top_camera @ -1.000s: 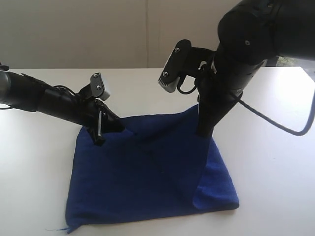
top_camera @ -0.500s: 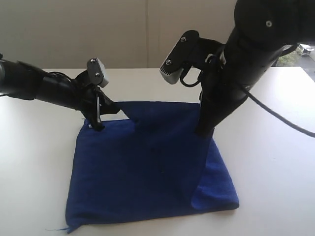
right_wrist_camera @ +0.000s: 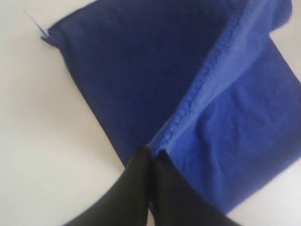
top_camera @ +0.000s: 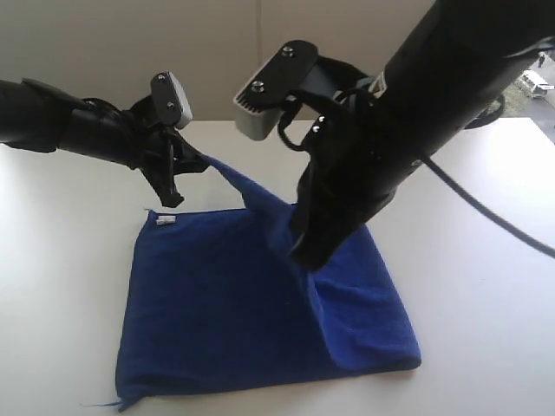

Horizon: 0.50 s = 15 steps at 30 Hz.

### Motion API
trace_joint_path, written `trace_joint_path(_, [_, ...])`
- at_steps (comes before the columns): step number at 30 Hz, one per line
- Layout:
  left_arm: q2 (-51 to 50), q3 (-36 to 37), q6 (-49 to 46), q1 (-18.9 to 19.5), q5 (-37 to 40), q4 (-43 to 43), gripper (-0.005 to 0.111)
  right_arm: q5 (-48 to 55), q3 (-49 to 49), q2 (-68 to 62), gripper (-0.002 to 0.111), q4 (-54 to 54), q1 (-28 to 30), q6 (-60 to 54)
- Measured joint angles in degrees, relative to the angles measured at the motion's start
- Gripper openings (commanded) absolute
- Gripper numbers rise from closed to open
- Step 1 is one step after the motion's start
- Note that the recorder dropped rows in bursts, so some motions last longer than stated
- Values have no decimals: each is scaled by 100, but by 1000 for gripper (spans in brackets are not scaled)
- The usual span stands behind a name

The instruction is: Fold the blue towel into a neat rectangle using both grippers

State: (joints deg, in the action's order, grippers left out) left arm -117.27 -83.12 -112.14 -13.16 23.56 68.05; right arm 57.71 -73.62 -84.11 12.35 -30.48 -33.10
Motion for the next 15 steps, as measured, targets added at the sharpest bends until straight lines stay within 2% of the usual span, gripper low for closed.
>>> trace_joint_path(6, [0,0,0,0,-38,-465,0,-302,0,-258,0,302,-559,-55])
trace_joint_path(15, [0,0,0,-9,-541,-953,0,-1073,0,-1087,0,673,-1314,-70])
